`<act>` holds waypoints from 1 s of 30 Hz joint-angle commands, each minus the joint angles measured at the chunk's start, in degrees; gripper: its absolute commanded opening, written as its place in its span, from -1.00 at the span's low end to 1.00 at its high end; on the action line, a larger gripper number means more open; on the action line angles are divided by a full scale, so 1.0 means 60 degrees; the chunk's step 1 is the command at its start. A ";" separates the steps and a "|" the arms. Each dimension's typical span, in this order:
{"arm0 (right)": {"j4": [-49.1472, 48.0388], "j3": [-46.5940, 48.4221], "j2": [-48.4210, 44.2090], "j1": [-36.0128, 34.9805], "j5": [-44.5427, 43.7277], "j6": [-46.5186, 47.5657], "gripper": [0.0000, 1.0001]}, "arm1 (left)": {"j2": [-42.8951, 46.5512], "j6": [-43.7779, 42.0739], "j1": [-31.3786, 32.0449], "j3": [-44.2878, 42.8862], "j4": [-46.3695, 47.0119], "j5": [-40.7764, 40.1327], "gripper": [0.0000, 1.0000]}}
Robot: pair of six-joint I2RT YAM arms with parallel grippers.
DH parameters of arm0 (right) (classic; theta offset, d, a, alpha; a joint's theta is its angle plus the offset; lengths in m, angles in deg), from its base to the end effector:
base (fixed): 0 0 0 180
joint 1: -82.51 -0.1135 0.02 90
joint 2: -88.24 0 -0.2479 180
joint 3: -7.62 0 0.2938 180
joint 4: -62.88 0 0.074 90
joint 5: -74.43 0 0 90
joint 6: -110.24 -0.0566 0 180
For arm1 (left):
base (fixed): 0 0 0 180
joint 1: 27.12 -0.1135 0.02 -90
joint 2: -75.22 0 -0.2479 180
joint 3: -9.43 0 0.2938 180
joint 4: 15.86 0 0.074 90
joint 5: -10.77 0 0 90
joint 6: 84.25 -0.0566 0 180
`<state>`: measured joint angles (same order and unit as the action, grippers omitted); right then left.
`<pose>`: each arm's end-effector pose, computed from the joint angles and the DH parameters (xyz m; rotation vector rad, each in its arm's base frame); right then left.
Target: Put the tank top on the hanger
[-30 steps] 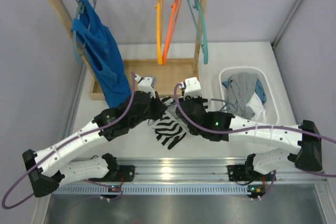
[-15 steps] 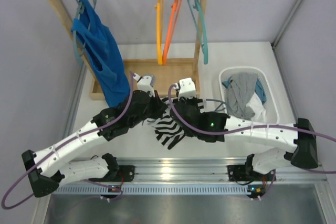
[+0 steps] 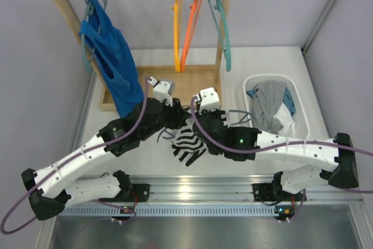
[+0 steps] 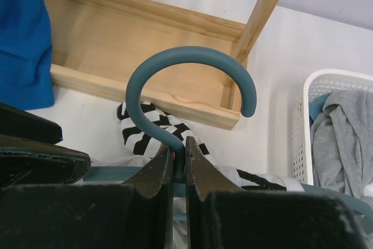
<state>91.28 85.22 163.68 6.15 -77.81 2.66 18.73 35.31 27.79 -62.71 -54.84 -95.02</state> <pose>0.1292 0.3199 0.3201 -0.2724 1.7578 0.0711 0.1759 -0.2235 0.3486 0.2633 2.0101 -0.6853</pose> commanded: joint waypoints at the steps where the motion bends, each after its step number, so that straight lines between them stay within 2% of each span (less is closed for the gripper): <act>1: 0.0027 0.0602 -0.0503 -0.0150 0.0001 0.0220 -1.00 | 0.0347 -0.0897 0.0017 -0.0501 0.0593 0.0346 -0.11; 8: -0.0002 0.0470 -0.0693 -0.0150 0.0339 0.0367 -1.00 | 0.0655 -0.2243 0.0017 -0.0853 -0.0328 0.0800 -0.02; 11: 0.0027 0.0426 -0.0766 -0.0150 0.0426 0.0367 -1.00 | 0.0728 -0.2640 0.0017 -0.0781 -0.0725 0.1675 -0.01; 18: 0.0086 0.0309 -0.0927 -0.0150 0.0573 0.0469 -1.00 | 0.0802 -0.2876 0.0017 -0.0063 -0.0711 0.2397 -0.01; 30: 0.0203 0.0382 -0.1191 -0.0150 0.0983 0.0689 -1.00 | 0.0963 -0.2832 0.0017 0.0889 -0.0096 0.2397 -0.02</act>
<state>94.08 85.53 158.68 6.13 -72.17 6.11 24.07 19.20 27.79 -58.25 -58.34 -82.06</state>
